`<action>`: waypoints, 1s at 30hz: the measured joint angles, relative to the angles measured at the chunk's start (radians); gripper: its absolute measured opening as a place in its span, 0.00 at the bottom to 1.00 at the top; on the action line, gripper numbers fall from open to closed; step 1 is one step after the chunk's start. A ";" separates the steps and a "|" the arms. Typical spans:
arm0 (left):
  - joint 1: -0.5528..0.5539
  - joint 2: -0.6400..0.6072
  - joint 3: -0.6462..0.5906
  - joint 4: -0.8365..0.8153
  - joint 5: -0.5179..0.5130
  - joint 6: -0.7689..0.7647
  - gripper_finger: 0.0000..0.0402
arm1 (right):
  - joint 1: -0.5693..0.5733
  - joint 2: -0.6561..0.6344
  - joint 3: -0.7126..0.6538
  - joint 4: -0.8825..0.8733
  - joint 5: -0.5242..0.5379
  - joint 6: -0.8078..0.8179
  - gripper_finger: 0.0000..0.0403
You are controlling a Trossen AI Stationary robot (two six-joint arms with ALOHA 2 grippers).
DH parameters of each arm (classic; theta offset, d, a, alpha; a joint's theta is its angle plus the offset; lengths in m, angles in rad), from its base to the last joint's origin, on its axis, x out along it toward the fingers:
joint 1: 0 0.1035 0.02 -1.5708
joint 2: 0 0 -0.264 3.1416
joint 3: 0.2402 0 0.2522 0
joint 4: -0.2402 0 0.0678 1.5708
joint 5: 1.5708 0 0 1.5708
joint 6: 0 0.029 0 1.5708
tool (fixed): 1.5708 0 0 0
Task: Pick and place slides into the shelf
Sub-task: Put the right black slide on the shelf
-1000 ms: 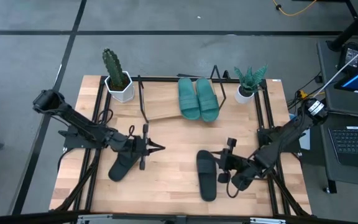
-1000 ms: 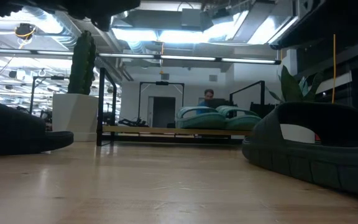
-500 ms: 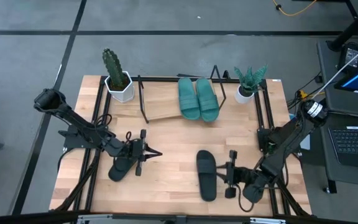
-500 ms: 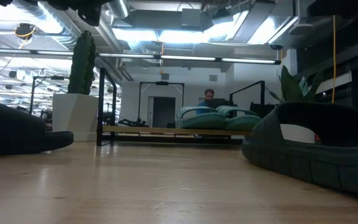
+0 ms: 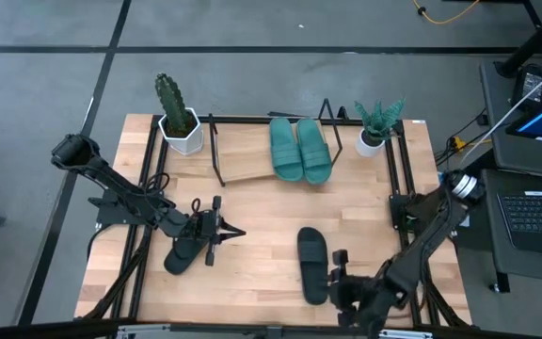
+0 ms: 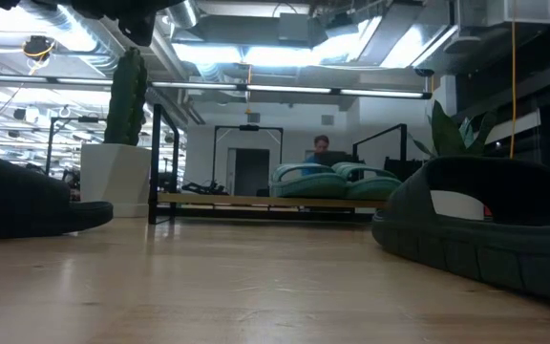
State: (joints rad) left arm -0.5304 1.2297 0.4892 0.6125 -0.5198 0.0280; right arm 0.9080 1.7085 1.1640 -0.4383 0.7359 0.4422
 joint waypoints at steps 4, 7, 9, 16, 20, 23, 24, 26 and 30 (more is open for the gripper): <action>0.000 0.000 0.000 0.000 0.000 0.000 0.00 | 0.000 0.092 0.161 -0.271 -0.035 0.128 0.20; 0.000 0.000 0.000 0.000 0.000 0.000 0.00 | 0.000 0.156 0.258 -0.416 -0.056 0.225 0.20; 0.000 0.000 0.000 0.000 0.000 0.000 0.00 | 0.000 0.196 0.302 -0.480 -0.077 0.260 0.20; 0.000 0.000 0.000 0.000 0.000 0.000 0.00 | 0.001 0.267 0.335 -0.520 -0.097 0.287 0.20; 0.000 0.000 0.000 -0.005 0.001 0.001 0.00 | 0.001 0.268 0.336 -0.524 -0.126 0.285 0.20; 0.000 0.000 0.000 -0.017 0.001 0.001 0.00 | 0.000 0.268 0.336 -0.536 -0.136 0.285 0.20; 0.000 0.000 0.000 -0.019 0.001 0.001 0.00 | 0.000 0.268 0.336 -0.541 -0.136 0.290 0.20; 0.000 0.000 0.000 -0.027 0.001 0.001 0.00 | -0.002 0.268 0.336 -0.559 -0.136 0.315 0.20; 0.000 0.000 0.000 -0.042 0.001 0.001 0.00 | -0.015 0.268 0.336 -0.620 -0.139 0.354 0.24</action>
State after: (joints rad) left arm -0.5307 1.2297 0.4896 0.5705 -0.5190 0.0289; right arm 0.8934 1.9766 1.5002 -1.0582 0.5970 0.7965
